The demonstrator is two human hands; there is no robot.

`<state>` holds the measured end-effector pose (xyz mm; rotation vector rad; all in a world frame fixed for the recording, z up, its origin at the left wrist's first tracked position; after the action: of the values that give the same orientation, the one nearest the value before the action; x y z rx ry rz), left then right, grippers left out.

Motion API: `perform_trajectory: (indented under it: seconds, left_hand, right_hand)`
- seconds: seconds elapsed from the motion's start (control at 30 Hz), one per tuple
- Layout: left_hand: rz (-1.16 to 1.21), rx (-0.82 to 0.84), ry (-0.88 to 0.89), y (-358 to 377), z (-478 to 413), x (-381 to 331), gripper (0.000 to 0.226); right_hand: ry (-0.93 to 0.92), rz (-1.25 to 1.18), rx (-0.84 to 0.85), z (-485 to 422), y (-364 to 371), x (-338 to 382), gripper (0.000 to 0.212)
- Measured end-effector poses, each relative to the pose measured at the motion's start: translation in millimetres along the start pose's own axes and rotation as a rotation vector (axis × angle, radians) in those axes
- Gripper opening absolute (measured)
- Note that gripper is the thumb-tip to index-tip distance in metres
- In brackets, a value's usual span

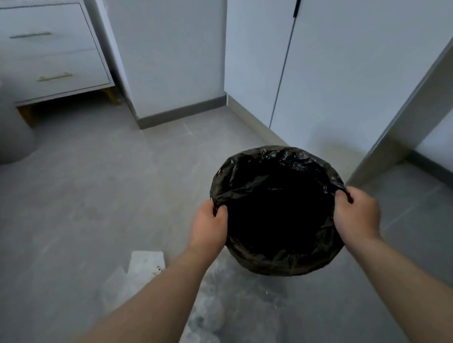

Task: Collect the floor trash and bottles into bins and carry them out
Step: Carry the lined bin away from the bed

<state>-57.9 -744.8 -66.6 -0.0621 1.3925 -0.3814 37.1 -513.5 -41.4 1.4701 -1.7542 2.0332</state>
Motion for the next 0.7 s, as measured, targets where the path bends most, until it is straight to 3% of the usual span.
perform_trajectory:
  seconds: [0.43, 0.7]
  left_hand:
    - [-0.145, 0.181, -0.068, 35.4, 0.8, 24.8, 0.029]
    - [-0.213, 0.049, -0.151, -26.4, 8.9, 46.1, 0.027]
  right_hand:
    - [0.153, 0.01, 0.083, -2.7, 9.2, -70.9, 0.027]
    - [0.166, -0.085, 0.336, 28.5, 39.4, -43.4, 0.029]
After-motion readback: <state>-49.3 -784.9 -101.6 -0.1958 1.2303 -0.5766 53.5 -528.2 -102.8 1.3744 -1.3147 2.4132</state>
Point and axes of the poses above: each hand's wrist, its own z-axis away from the middle knuckle, its own y-axis out of the palm, x = y × z, the point moved 1 cm from there along -z, towards the middle knuckle, and after that the axes turned 6 degrees about z, right-handed, at the moved point
